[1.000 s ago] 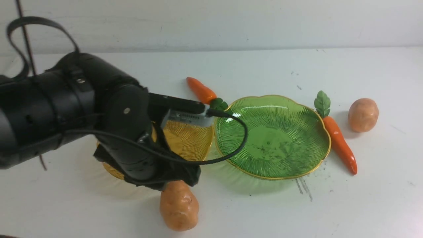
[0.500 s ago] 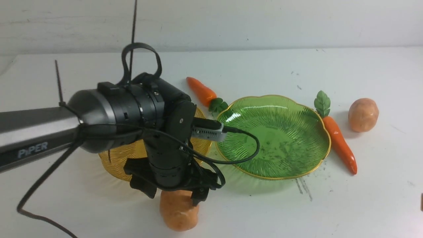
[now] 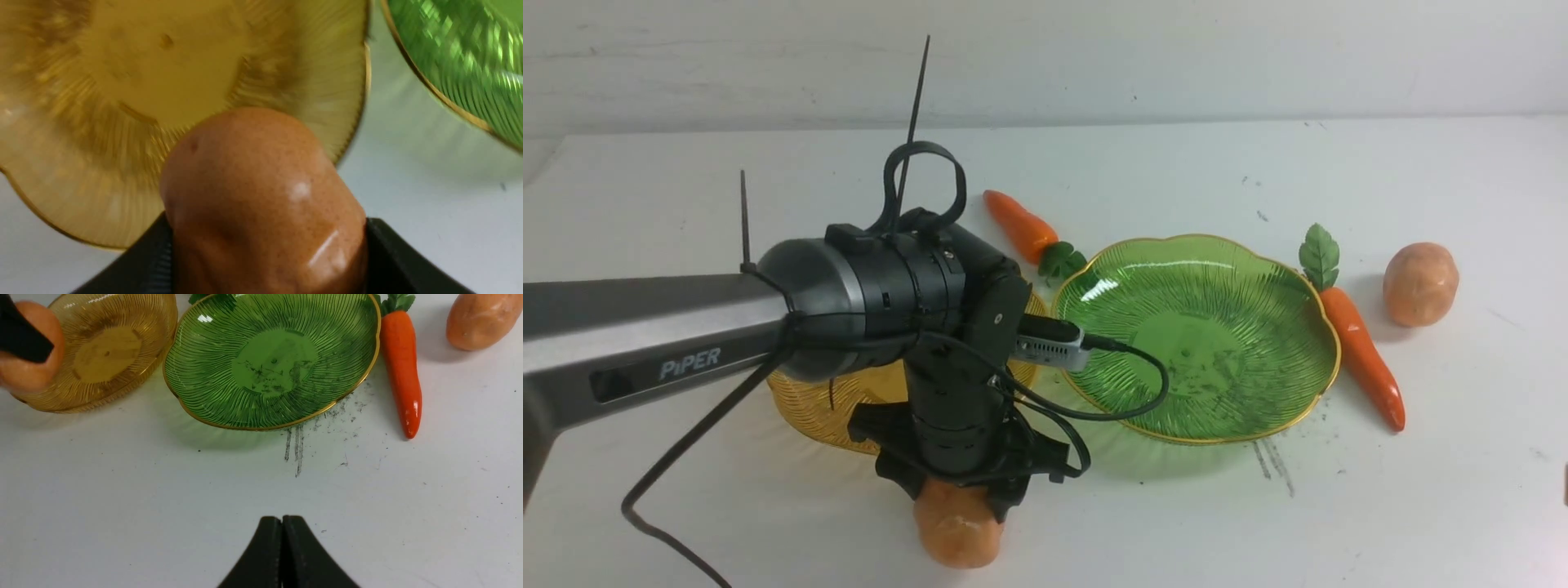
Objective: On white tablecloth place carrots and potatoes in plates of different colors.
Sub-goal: 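Put the potatoes from the left side into the left plate with the left gripper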
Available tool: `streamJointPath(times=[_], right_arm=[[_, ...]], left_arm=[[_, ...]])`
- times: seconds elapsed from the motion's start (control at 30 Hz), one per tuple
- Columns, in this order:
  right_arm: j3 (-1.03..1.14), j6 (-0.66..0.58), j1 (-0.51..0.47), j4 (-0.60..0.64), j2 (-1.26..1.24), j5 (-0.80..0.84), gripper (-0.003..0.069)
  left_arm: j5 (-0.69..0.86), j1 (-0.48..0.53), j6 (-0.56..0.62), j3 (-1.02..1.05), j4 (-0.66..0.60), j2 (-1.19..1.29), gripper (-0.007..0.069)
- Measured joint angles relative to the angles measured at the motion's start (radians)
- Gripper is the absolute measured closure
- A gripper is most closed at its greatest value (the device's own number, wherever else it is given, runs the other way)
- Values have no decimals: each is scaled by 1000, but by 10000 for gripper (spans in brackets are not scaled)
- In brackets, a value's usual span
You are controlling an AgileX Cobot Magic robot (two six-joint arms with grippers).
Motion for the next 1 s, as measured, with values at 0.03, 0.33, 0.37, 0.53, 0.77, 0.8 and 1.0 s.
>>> streamJointPath(times=[0.03, 0.33, 0.37, 0.53, 0.77, 0.8, 1.0], right_arm=[[0, 0, 0, 7, 0, 0, 674], [0, 0, 0, 21, 0, 0, 674], [0, 0, 0, 21, 0, 0, 674], [0, 0, 0, 16, 0, 0, 674], [0, 0, 0, 15, 0, 0, 674], [0, 0, 0, 15, 0, 0, 674], [0, 0, 0, 15, 0, 0, 674]], left_arm=[[-13, 27, 4, -13, -1, 14, 196], [-8, 182, 55, -133, -80, 195, 111], [-2, 185, 55, -154, -82, 207, 85], [10, 186, 55, -316, -108, 263, -56], [84, 186, 53, -404, -96, 316, -52], [54, 186, 40, -403, -109, 318, -34], [-235, 186, 21, -410, -235, 336, 401]])
